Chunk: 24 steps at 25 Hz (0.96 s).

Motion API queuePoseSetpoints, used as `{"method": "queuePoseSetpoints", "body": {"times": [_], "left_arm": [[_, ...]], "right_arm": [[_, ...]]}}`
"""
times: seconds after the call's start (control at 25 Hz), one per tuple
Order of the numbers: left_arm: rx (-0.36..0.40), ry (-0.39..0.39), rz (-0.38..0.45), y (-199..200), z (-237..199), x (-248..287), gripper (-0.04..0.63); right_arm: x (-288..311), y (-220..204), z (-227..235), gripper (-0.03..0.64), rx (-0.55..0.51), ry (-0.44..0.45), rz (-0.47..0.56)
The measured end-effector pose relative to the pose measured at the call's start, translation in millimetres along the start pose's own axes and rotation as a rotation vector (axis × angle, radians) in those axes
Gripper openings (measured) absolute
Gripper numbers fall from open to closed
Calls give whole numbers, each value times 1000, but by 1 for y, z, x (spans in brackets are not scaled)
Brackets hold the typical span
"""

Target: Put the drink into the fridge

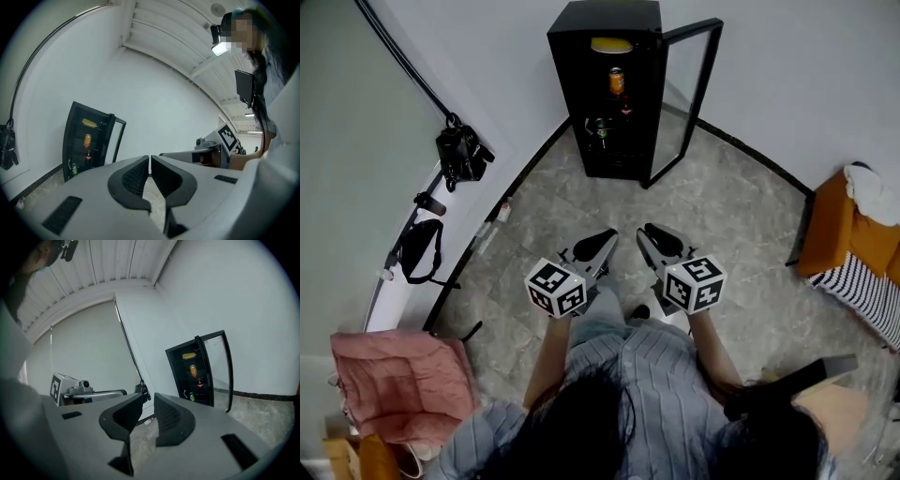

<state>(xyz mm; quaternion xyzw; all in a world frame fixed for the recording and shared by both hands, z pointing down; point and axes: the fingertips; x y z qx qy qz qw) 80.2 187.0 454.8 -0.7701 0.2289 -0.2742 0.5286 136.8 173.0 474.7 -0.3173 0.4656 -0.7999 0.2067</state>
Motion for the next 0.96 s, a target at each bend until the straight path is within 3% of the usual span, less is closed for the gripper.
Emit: {"method": "queuePoseSetpoints", "body": {"times": [0.96], "left_arm": [[-10, 15, 7, 2, -13, -6, 9]], "right_arm": [[17, -3, -6, 83, -39, 17, -34]]}}
Point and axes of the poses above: the fingertips, and each gripper's own axes: x forward along the fingers, z to its right, y out of its top, and after that the axes turned 4 degrees about -z, right-handed
